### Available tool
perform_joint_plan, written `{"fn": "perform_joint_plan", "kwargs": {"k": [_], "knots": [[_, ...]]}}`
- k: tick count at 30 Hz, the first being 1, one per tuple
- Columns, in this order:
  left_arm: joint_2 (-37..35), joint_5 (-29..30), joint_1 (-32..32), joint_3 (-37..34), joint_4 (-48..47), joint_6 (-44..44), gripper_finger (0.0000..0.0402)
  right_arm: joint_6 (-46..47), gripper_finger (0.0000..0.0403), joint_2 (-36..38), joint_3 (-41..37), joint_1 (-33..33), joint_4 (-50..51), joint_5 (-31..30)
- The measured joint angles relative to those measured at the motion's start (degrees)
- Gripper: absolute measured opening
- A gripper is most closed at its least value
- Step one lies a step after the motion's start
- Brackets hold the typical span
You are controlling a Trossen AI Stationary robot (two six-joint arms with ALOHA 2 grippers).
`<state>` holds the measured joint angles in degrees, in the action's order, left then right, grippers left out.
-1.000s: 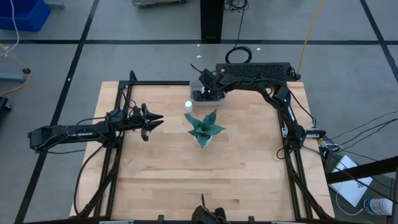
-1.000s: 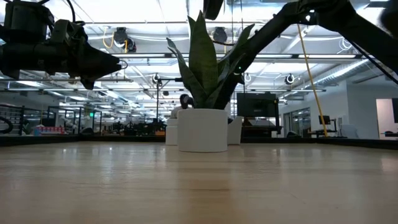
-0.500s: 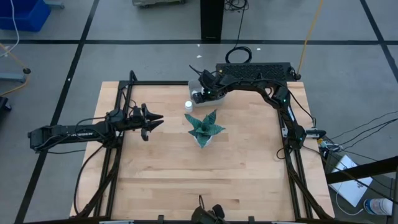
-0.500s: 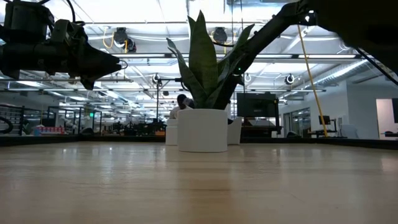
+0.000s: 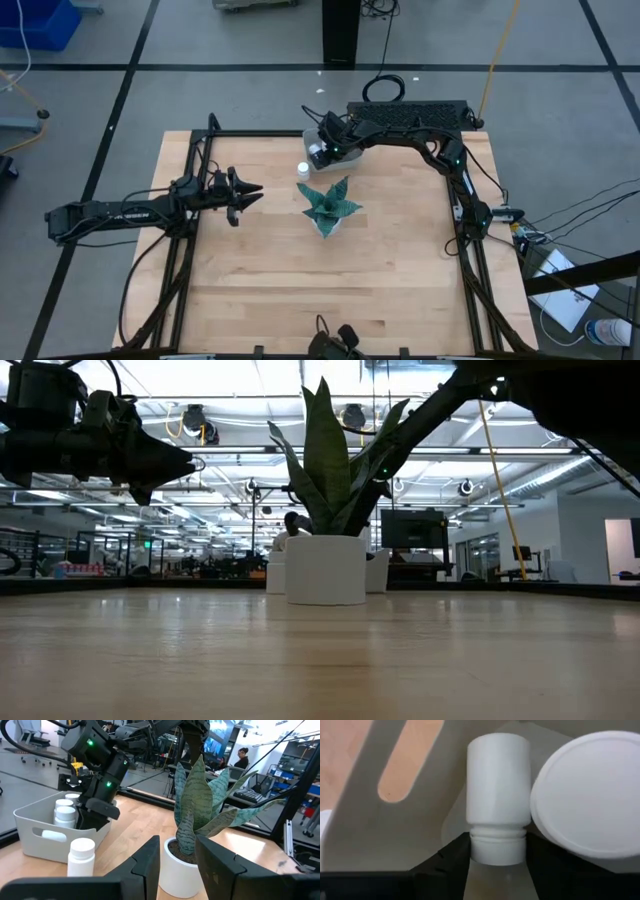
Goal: Pick and place pill bottles into a basket
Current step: Put the white medicine bottle into the gray bin
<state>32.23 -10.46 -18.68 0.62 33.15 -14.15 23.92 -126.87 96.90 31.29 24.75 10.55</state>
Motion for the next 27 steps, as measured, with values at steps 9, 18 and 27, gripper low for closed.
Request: {"fn": "perform_joint_plan", "kwargs": {"k": [9,18,27], "knots": [[0.00,0.02,0.02,0.00,0.00,-0.13,0.0127,-0.76,0.0150,0.00,0.00,-0.15,-0.26,-0.04],[0.00,0.00,0.01,0.00,0.07,-1.74,0.0127,-1.67,0.0152,3.36,0.11,-1.66,-2.52,-2.96],[0.00,-0.02,0.02,0.00,2.92,-13.41,0.0127,-2.06,0.0151,8.88,0.11,-1.01,-0.03,-4.59]]}}
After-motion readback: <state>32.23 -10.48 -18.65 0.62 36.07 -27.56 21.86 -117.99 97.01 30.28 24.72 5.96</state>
